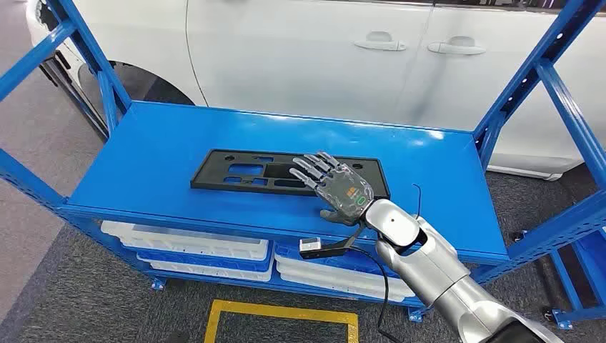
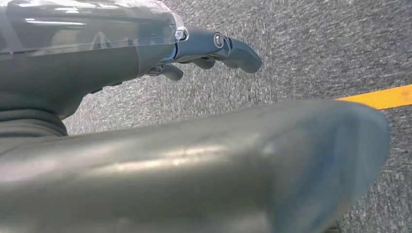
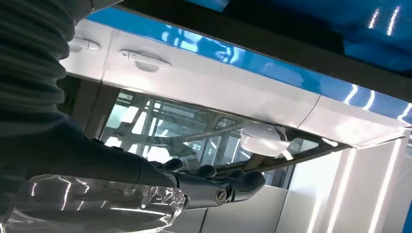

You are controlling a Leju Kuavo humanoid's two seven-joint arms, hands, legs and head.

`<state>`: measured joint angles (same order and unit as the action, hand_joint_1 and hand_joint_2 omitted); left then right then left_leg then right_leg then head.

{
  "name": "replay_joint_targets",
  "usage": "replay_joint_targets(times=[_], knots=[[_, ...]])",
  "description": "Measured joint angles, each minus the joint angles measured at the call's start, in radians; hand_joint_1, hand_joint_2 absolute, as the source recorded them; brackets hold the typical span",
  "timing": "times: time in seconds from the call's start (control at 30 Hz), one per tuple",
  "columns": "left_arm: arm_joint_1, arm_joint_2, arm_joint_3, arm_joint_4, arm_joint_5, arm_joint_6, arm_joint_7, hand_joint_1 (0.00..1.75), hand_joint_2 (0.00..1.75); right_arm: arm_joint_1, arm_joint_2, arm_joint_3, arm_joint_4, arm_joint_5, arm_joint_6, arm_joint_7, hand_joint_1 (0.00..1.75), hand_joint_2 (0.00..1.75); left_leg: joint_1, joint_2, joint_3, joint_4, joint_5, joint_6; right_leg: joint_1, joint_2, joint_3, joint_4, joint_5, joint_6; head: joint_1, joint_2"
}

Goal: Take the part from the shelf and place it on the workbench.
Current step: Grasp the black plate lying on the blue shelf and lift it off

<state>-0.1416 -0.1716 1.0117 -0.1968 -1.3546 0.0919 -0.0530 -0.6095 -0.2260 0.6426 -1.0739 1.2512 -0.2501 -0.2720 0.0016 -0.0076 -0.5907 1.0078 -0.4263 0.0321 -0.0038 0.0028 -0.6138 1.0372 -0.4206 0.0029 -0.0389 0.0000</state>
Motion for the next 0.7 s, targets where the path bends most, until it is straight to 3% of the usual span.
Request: replay_joint_targets(times=[0.07,0.13,0.17,0.27,0.3,0.37,0.43,0.57,0.63,0.7], knots=[[0.000,-0.002,0.000,0.000,0.000,0.000,0.000,0.00,0.00,0.000,0.000,0.001,0.000,0.000,0.000,0.001,0.00,1.75,-0.003,0.000,-0.001,0.000,-0.001,-0.002,0.003,-0.001,0.006,-0.012,-0.007,-0.001,0.000,0.000],[0.000,-0.004,0.000,0.000,0.000,0.000,0.000,0.00,0.00,0.003,0.000,0.008,-0.001,0.002,0.003,0.002,0.00,1.75,-0.003,0.001,-0.002,0.000,-0.002,-0.011,0.007,-0.002,0.011,-0.029,-0.010,-0.006,0.000,0.000],[0.000,-0.004,0.000,0.001,0.000,0.000,0.001,0.00,0.00,0.004,-0.001,0.015,-0.002,0.007,0.015,0.005,0.00,1.75,-0.002,0.001,-0.015,0.032,-0.023,-0.020,0.004,-0.003,0.014,-0.037,-0.005,-0.012,0.000,0.000],[0.002,-0.003,0.000,0.000,-0.005,0.001,0.004,0.00,0.00,0.010,-0.002,0.047,-0.005,0.024,0.068,0.018,0.00,1.75,0.011,0.002,-0.115,0.245,-0.115,-0.050,-0.005,-0.004,0.022,-0.050,0.001,-0.024,0.000,0.000],[0.003,-0.003,0.000,0.000,-0.007,0.001,0.004,0.00,0.00,0.014,-0.002,0.054,-0.005,0.026,0.076,0.021,0.00,1.75,0.015,0.003,-0.117,0.249,-0.104,-0.054,-0.007,-0.004,0.022,-0.047,-0.001,-0.021,0.000,0.000],[0.002,-0.003,-0.001,0.000,-0.008,0.001,0.005,0.00,0.00,0.015,-0.002,0.061,-0.006,0.026,0.079,0.023,0.00,1.75,0.019,0.003,-0.050,0.114,-0.039,-0.056,-0.008,-0.002,0.021,-0.038,-0.007,-0.012,0.000,0.000],[0.001,-0.003,-0.001,0.001,-0.008,0.001,0.005,0.00,0.00,0.015,-0.003,0.064,-0.006,0.026,0.082,0.026,0.00,1.75,0.018,0.001,-0.005,0.022,-0.010,-0.047,-0.006,-0.001,0.018,-0.030,-0.012,-0.002,0.000,0.000],[0.002,-0.003,-0.002,0.001,-0.009,0.001,0.003,0.00,0.00,0.015,-0.006,0.072,-0.006,0.026,0.084,0.034,0.00,1.75,0.014,-0.001,-0.002,0.010,-0.008,-0.018,-0.008,-0.001,0.013,-0.021,-0.019,0.021,0.000,0.000],[0.000,-0.004,-0.002,0.001,-0.009,0.002,0.002,0.00,0.00,0.015,-0.009,0.075,-0.006,0.026,0.083,0.037,0.00,1.75,0.015,0.000,-0.002,0.005,-0.004,-0.007,-0.011,-0.002,-0.019,0.051,-0.065,0.028,0.000,0.000],[-0.001,-0.004,-0.002,0.001,-0.009,0.002,0.002,0.00,0.00,0.019,-0.011,0.078,-0.005,0.026,0.083,0.038,0.00,1.75,0.013,0.001,-0.003,0.006,-0.004,-0.002,-0.010,-0.002,-0.083,0.188,-0.129,0.031,0.000,0.000]])
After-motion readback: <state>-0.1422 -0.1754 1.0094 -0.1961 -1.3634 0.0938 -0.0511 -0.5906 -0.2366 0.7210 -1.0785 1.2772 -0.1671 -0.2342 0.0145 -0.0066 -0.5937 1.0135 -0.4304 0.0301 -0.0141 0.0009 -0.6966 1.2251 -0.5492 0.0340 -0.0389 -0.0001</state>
